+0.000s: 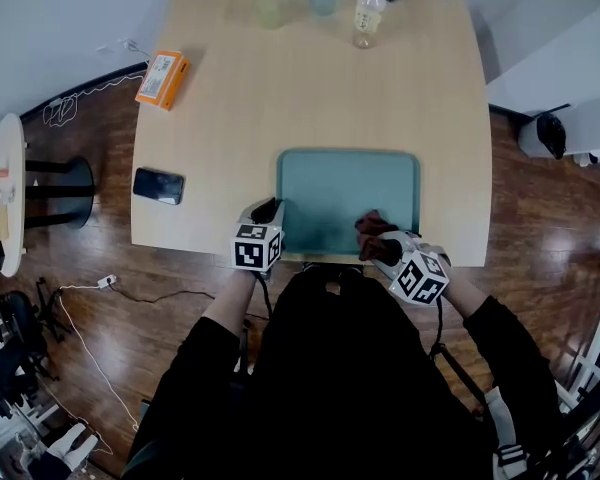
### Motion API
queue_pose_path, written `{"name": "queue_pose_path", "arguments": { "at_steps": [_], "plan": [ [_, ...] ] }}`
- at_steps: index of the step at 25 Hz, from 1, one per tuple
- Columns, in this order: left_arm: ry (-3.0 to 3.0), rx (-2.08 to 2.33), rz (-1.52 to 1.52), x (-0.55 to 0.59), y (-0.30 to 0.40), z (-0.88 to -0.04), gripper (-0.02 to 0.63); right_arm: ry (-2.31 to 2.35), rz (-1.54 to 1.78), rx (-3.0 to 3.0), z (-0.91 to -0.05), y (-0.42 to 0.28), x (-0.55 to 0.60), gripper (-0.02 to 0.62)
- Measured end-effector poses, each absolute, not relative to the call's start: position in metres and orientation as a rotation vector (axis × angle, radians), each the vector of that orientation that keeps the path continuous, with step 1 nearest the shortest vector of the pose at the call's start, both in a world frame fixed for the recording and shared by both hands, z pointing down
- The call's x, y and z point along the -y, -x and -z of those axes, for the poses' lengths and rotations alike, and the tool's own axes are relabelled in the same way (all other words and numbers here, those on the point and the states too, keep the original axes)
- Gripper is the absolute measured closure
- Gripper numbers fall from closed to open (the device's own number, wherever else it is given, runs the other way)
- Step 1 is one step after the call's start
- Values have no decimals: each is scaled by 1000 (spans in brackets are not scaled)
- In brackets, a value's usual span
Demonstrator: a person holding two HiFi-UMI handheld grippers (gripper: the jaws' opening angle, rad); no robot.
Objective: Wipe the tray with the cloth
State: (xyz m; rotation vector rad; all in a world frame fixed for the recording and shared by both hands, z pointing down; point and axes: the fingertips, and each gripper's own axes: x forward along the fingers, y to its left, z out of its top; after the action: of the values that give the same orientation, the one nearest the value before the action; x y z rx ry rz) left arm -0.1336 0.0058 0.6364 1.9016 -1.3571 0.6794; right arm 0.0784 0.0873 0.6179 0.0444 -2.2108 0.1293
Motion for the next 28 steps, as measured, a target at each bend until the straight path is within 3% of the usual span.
{"name": "queue_pose_path", "arguments": {
  "at_steps": [7,19,28],
  "plan": [
    [-1903,1354,-679,-6,132,-635,577,-56,-117,2212,-621,-83,-78,489],
    [-1914,1367,-689,-3,131,-635,577,-368,-68,2095,-623,-122,111,489],
    [-1912,1369,-689,-5,133,-635,575,-333,-67,2098,-616,-130,48,488]
  ]
}}
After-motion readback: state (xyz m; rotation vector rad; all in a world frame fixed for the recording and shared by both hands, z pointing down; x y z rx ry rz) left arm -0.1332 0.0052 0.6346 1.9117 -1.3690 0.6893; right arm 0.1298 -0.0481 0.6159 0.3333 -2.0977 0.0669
